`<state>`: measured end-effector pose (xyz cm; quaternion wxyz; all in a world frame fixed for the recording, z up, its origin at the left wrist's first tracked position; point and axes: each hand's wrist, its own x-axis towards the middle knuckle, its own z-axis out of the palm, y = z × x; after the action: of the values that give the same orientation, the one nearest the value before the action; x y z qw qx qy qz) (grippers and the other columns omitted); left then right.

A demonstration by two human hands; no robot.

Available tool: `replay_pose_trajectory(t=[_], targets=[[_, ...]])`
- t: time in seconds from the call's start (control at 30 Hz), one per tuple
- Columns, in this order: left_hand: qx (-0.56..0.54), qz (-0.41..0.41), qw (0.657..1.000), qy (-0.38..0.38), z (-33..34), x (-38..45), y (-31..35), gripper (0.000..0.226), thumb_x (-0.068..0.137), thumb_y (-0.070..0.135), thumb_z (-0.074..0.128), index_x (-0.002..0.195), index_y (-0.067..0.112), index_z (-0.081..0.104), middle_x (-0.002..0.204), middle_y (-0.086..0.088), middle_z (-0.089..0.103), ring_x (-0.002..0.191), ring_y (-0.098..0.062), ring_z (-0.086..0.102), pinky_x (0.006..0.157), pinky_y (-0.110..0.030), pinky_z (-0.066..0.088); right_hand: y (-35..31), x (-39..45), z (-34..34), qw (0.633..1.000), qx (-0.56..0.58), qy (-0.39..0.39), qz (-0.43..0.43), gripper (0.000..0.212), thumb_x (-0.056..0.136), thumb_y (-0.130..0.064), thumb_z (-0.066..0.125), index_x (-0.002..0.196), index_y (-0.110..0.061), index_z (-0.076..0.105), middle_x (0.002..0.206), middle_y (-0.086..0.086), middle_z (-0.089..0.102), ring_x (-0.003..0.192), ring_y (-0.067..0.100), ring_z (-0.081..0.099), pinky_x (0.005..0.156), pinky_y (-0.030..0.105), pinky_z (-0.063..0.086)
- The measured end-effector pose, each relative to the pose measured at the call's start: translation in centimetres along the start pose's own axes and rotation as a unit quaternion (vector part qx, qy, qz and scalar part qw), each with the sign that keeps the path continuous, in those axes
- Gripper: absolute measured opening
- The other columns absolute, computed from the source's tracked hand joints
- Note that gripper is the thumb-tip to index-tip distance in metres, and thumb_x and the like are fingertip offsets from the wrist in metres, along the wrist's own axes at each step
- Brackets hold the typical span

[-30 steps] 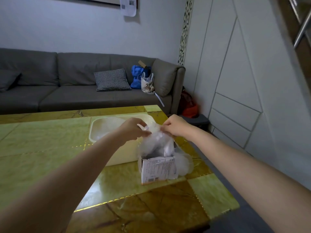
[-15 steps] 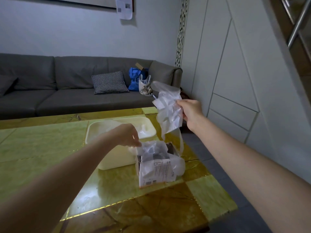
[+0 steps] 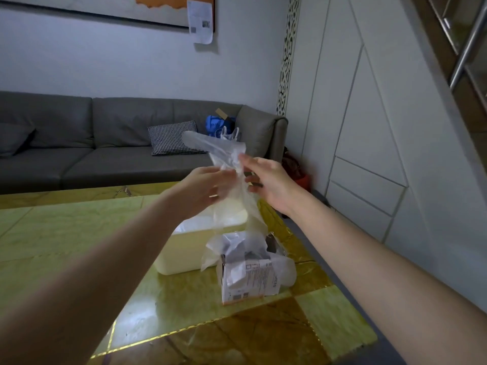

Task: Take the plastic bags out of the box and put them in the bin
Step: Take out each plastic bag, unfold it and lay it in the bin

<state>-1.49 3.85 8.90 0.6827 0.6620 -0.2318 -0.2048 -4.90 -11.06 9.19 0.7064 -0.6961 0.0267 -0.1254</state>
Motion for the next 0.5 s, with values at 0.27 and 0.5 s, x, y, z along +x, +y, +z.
replay_pose_trajectory(t=[0.27,0.5], targets=[[-0.194,0.000,0.981,-0.023,-2.3,-0.7,1.2,0.039,0.077,0.013,0.045,0.113,0.002,0.056,0.114,-0.014,0.065,0.109,-0.024,0.060,0.098,-0.041,0.044,2.6,0.1,-1.1,0.975,0.031,-0.062,0.212,0.074,0.072,-0.065,0.061,0.130,-0.020,0.052,0.121,0.005,0.059,0.104,0.024,0.058,0.084,0.034,0.048],[-0.025,-0.015,0.988,0.153,-5.5,-0.1,0.2,0.017,0.092,0.008,0.048,0.078,0.008,0.059,0.066,-0.004,0.056,0.042,-0.005,0.053,0.042,-0.014,0.043,1.6,2.1,1.2,0.990,0.108,0.069,0.052,0.013,0.089,0.004,0.058,0.080,-0.006,0.057,0.070,0.006,0.060,0.045,0.005,0.056,0.037,0.014,0.042]])
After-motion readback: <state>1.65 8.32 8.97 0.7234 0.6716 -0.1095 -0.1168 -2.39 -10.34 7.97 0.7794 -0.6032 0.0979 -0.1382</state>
